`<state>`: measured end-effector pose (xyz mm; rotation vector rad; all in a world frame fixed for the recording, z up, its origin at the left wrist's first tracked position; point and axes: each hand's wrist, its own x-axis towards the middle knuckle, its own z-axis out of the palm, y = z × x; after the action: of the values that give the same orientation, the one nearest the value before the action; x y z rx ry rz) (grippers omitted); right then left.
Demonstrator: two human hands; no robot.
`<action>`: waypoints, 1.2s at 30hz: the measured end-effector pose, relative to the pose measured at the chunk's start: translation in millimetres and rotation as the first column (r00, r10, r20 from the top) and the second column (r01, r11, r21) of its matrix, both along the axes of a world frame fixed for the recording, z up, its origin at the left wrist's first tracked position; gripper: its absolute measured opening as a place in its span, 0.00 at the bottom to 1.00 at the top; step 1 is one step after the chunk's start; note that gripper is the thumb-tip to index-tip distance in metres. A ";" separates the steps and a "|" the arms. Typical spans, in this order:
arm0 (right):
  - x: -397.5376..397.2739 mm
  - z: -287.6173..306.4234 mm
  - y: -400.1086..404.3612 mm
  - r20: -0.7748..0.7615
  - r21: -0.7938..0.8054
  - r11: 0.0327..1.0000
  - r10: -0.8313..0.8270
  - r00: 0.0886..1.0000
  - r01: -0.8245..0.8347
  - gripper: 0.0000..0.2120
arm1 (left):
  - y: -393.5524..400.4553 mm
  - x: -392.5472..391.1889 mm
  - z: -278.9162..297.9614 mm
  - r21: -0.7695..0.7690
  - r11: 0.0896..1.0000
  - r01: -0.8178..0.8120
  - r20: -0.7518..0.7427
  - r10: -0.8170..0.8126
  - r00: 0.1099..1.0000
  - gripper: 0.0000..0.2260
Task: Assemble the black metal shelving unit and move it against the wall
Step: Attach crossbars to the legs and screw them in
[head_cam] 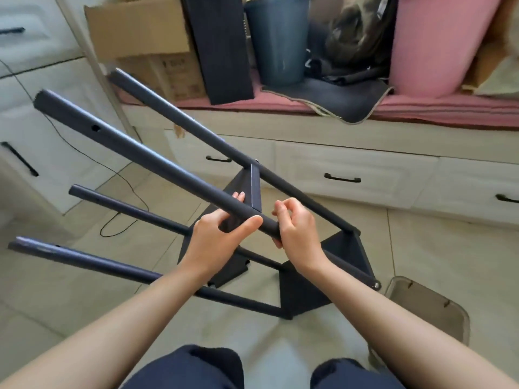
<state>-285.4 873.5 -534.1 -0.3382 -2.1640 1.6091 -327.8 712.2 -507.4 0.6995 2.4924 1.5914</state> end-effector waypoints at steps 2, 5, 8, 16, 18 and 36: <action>-6.3 -1.7 -12.4 0.021 0.044 0.999 0.005 1.000 -0.006 0.11 | -14.4 4.4 -0.4 0.042 0.999 -0.019 0.052 0.016 0.998 0.19; -12.0 -6.0 -30.0 0.050 0.143 0.989 0.037 0.998 -0.043 0.10 | -37.2 12.7 -8.8 0.059 0.995 -0.076 0.078 0.071 0.994 0.18; -10.5 -11.5 -40.2 0.070 0.238 0.970 0.040 0.997 -0.055 0.09 | -52.4 26.3 -17.6 0.068 0.991 -0.115 0.121 0.106 0.987 0.17; 6.5 -33.2 -38.8 0.145 0.427 0.896 0.068 0.987 -0.125 0.10 | -62.9 54.2 -61.9 0.125 0.965 -0.232 0.309 0.185 0.933 0.36; 8.1 -40.9 -37.8 0.178 0.459 0.875 0.077 0.981 -0.152 0.12 | -62.9 56.3 -74.0 0.115 0.965 -0.236 0.361 0.180 0.915 0.35; -9.2 -86.2 -83.7 0.279 0.650 0.721 0.066 0.958 -0.239 0.13 | -102.7 42.6 -148.1 0.215 0.923 -0.319 0.581 0.142 0.801 0.20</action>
<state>-294.5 789.8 -620.3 -0.1178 -2.8482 0.7461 -285.2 609.5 -655.5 -0.0827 1.9726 1.9378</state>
